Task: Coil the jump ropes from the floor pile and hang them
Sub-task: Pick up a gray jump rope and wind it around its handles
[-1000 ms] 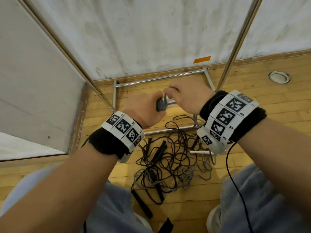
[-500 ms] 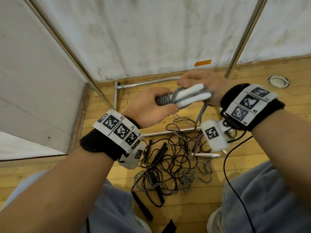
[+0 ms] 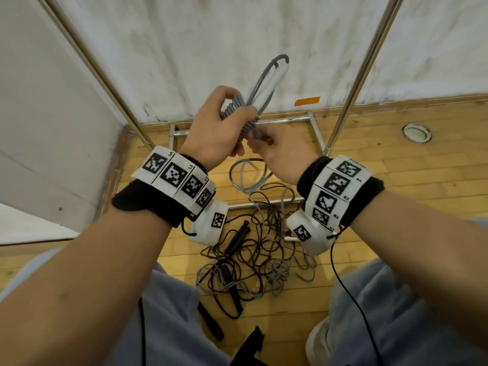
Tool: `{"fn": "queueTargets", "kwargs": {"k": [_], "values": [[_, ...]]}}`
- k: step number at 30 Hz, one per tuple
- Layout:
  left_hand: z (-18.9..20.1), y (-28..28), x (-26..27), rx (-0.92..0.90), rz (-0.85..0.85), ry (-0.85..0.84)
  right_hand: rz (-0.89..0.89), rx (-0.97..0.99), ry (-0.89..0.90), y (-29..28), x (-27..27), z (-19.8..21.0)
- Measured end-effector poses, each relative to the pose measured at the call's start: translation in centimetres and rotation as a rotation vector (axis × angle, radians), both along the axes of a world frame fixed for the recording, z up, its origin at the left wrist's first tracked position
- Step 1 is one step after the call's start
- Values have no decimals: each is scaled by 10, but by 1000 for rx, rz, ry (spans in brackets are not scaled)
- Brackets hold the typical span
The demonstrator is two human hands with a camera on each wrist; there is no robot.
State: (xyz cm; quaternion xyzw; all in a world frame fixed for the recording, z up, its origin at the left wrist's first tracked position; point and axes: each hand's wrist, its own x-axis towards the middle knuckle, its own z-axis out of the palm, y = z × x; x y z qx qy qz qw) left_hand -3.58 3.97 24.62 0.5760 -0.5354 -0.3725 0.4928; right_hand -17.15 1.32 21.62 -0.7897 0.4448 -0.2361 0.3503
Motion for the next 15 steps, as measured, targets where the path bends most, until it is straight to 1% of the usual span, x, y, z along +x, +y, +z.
{"fn": "queueTargets", "kwargs": {"k": [2, 5, 7, 9, 12, 15], "values": [[2, -1, -3, -19, 21, 4, -5, 81, 2, 1, 3, 3], [7, -4, -2, -52, 59, 28, 45, 186, -140, 2, 12, 7], [11, -4, 1, -65, 70, 57, 63, 196, -155, 0, 16, 9], [13, -3, 5, -63, 80, 57, 79, 158, -81, -6, 17, 10], [16, -1, 11, -78, 122, 8, 90, 49, 55, -18, 8, 6], [21, -2, 26, -139, 257, 17, 67, 20, 148, -24, -4, -5]]}}
